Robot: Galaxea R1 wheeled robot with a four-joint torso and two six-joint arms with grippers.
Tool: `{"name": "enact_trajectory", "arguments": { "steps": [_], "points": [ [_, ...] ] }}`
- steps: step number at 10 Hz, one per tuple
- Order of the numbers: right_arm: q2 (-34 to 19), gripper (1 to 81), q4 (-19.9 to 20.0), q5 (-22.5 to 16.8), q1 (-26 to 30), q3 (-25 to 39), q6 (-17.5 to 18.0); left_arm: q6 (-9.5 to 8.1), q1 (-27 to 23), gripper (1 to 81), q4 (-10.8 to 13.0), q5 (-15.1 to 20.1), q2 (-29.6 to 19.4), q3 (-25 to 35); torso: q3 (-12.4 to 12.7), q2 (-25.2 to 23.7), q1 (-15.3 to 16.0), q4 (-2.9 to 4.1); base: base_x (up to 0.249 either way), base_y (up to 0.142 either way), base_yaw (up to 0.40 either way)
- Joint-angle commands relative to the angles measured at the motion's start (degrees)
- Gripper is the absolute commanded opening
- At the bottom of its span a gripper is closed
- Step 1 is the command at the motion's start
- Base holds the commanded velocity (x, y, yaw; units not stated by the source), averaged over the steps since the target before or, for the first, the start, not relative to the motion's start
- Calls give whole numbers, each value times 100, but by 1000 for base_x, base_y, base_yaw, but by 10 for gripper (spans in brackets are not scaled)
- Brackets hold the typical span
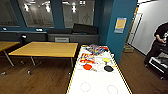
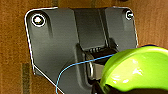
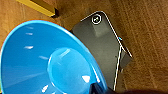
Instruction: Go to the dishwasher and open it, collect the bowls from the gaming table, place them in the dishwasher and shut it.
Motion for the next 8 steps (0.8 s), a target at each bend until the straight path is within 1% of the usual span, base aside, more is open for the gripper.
{"name": "enact_trajectory", "arguments": {
  "steps": [1, 3, 4, 5, 6, 8],
  "points": [
    [-192, 10, -101, -276, 177, 25, -28, 29, -252, 10, 21, 203, -54, 83, 373, 2, 0, 0, 0, 0, 0],
    [-183, 10, -101, -276, 177, 25, -28, 29, -243, 10, 12, 202, -54, 74, 269, -5, -7, 0, 0, 0, 0],
    [-192, 10, -101, -276, 177, 17, -28, 29, -243, 10, 3, 193, -10, -40, 300, -9, -7, 0, 0, 0, 0],
    [-183, 10, -93, -276, 168, -1, -19, 29, -252, 10, -15, 176, 78, -304, 330, -9, -7, 0, 0, 0, 0],
    [-97, 10, -101, -276, 151, -88, -28, 20, -209, 10, -76, 80, 226, -643, 326, -11, -7, 0, 0, 0, 0],
    [27, 10, -101, -425, 177, -273, -28, 2, -112, 10, -85, -166, 585, -1433, 328, -11, -7, 0, 0, 0, 0]
  ]
}}
